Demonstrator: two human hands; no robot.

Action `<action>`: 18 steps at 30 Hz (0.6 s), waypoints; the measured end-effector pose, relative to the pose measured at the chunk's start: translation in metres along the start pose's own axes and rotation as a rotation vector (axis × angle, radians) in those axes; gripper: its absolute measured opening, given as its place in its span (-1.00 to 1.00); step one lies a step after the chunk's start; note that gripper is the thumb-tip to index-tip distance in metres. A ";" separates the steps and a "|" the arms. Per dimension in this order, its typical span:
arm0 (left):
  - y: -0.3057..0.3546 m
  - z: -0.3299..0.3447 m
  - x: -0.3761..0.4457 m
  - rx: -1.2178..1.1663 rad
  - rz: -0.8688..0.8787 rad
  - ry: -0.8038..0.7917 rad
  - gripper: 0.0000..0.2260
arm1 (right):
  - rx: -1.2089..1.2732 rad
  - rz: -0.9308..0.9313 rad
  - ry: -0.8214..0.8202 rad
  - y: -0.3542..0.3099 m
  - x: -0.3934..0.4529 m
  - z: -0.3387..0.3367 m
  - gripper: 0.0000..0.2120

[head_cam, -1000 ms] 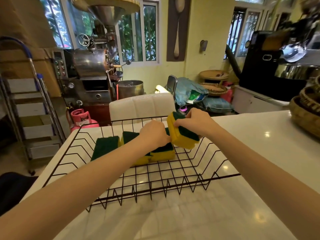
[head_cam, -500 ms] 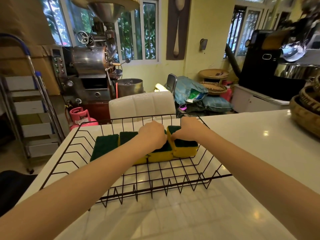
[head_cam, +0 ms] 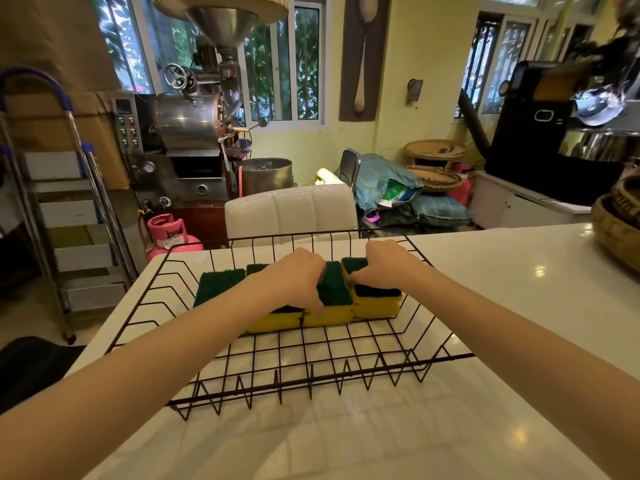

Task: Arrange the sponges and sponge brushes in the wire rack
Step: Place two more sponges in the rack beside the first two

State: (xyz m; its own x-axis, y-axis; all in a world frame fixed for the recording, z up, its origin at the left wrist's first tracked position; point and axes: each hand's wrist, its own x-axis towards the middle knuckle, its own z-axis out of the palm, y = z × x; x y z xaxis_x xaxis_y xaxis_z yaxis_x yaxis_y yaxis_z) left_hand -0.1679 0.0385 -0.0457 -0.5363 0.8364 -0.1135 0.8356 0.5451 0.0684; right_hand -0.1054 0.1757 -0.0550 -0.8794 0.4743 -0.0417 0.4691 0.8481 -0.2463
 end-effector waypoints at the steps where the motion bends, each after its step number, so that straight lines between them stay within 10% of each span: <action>1: 0.000 0.001 -0.002 0.008 0.006 0.020 -0.57 | 0.005 0.002 0.002 0.001 0.000 0.001 -0.68; 18: -0.001 0.017 -0.011 0.202 0.039 0.129 -0.74 | -0.269 -0.077 0.003 -0.007 -0.007 0.006 -0.59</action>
State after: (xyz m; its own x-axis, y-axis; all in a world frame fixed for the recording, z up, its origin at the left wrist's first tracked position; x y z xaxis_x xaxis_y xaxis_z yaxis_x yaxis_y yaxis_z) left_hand -0.1613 0.0280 -0.0614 -0.5027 0.8643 0.0136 0.8561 0.5000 -0.1308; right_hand -0.1027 0.1647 -0.0591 -0.9132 0.4064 -0.0295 0.4061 0.9137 0.0174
